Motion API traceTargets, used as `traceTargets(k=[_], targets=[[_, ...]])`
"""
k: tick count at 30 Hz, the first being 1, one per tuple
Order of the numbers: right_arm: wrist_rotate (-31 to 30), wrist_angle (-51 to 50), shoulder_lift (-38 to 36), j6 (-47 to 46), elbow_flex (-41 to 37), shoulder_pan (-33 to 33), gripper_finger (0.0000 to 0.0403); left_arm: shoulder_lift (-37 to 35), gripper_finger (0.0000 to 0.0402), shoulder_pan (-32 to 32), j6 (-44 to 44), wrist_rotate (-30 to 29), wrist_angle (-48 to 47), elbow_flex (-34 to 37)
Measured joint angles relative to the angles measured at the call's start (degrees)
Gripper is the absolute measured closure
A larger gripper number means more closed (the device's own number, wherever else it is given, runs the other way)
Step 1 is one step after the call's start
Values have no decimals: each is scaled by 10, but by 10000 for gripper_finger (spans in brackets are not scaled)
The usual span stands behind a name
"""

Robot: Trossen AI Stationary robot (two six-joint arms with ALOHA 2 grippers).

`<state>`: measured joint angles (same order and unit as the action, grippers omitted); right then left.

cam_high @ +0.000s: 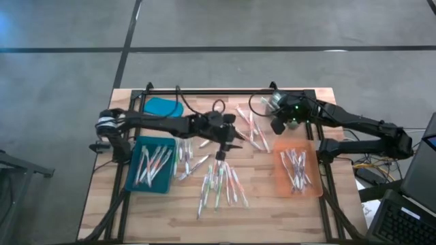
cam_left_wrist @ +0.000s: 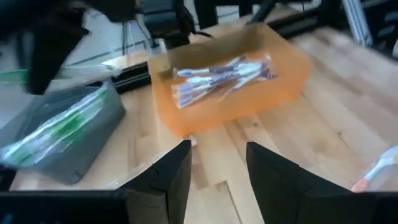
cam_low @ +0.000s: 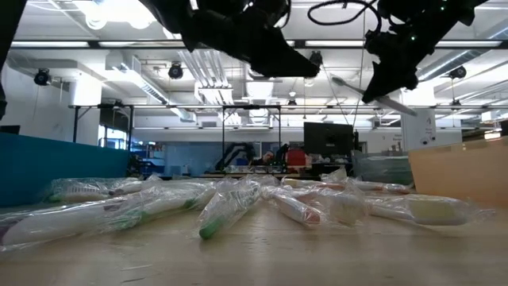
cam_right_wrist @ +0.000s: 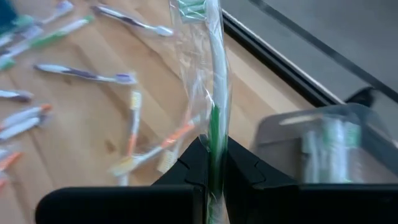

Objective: Pick & Place Toothbrushes
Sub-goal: Put the green toothbrush into the black bin

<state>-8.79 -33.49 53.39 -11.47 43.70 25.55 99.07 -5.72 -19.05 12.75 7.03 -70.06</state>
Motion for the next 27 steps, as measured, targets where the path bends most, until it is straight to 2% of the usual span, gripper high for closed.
traceTargets(k=[13,17,20,27], targets=[[-8,-31,1,62,0,98,385,-69,244,-60,90,2,-58,0],[-49,-44,4,89,0,117,385,-86,244,-71,105,1,-55,4],[-81,-60,10,100,1,125,385,-104,244,-79,117,-3,-26,26],[-107,-84,32,101,1,130,385,-175,244,-106,156,-9,120,143]])
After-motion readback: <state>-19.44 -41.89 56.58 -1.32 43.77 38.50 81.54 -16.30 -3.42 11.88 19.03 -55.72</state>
